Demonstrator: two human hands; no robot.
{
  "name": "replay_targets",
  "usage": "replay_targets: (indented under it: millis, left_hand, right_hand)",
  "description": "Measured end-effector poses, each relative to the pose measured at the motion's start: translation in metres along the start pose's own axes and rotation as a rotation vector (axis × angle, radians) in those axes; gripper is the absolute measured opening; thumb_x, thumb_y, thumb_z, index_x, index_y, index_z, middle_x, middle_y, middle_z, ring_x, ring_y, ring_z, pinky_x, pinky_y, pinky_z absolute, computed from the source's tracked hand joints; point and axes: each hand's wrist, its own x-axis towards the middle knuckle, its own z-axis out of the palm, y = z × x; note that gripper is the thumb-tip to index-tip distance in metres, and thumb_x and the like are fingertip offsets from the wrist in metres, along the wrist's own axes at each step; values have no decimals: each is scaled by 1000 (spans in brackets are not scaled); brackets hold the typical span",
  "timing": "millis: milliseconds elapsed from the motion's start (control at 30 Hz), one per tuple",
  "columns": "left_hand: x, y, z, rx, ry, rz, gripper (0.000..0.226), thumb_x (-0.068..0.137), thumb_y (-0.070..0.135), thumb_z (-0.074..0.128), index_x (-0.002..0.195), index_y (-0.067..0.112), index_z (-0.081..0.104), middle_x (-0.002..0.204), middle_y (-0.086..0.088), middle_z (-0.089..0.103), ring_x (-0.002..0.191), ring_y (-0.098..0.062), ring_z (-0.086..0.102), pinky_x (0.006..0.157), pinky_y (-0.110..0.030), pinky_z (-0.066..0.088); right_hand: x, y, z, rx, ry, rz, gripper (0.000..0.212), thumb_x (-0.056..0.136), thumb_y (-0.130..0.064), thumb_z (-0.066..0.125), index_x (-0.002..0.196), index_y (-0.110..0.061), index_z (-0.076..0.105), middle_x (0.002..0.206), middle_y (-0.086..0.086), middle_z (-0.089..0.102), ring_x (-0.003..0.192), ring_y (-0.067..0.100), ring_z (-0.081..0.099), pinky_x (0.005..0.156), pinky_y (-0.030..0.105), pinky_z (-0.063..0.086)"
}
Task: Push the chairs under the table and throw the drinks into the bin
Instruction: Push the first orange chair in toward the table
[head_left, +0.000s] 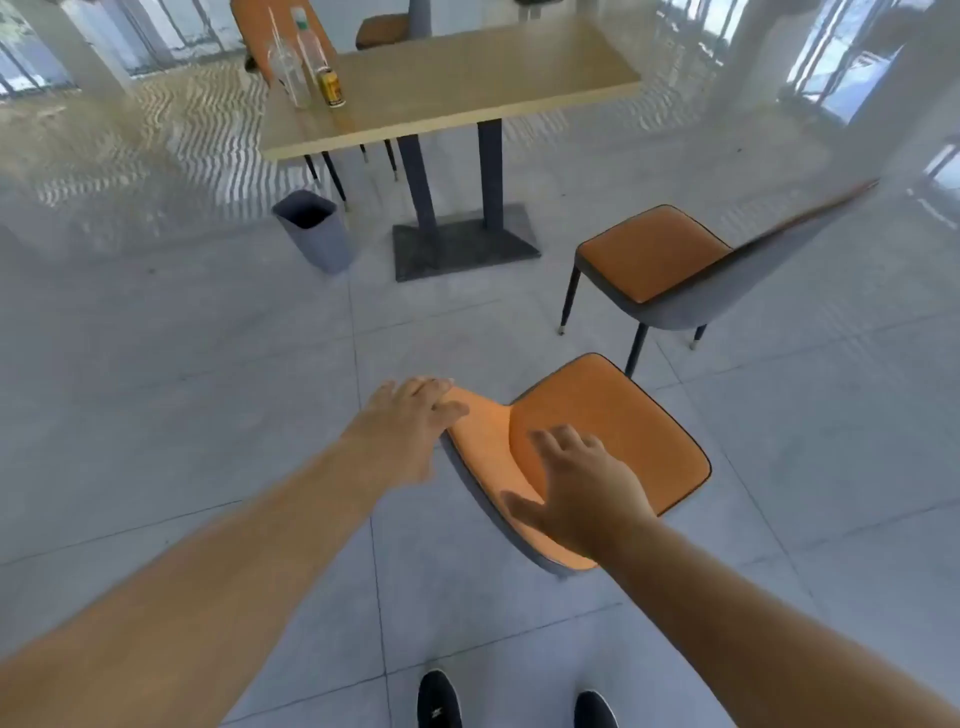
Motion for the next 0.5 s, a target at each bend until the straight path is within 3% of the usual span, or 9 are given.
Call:
replay_targets:
  millis: [133, 233, 367, 500]
  left_hand:
    - [30, -17, 33, 97, -89, 100, 90, 85, 47, 72, 157, 38, 18, 168, -4, 8, 153, -29, 5, 118, -63, 16]
    - [50, -25, 53, 65, -80, 154, 82, 88, 38, 71, 155, 38, 24, 167, -4, 17, 153, -29, 8, 118, -61, 16]
    - [68, -34, 68, -70, 24, 205, 50, 96, 26, 60, 143, 34, 45, 154, -5, 39, 150, -26, 19, 119, -53, 14]
    - [68, -41, 73, -74, 46, 260, 33, 99, 39, 55, 131, 31, 54, 134, -6, 51, 136, -25, 38, 118, -58, 14]
  right_hand:
    - [9, -21, 45, 13, -114, 96, 94, 80, -92, 37, 153, -35, 23, 145, -2, 45, 122, 26, 50, 82, 37, 55]
    - [16, -31, 68, -6, -179, 137, 96, 77, -91, 46, 152, -37, 19, 136, -5, 48, 107, 23, 53, 70, 35, 53]
    - [22, -36, 81, -39, -202, 207, 83, 88, -65, 55, 154, -37, 13, 125, -4, 50, 86, 21, 56, 64, 36, 56]
    - [27, -36, 79, -75, -255, 182, 74, 95, -47, 51, 156, -39, 10, 103, -3, 49, 67, 17, 53, 54, 36, 54]
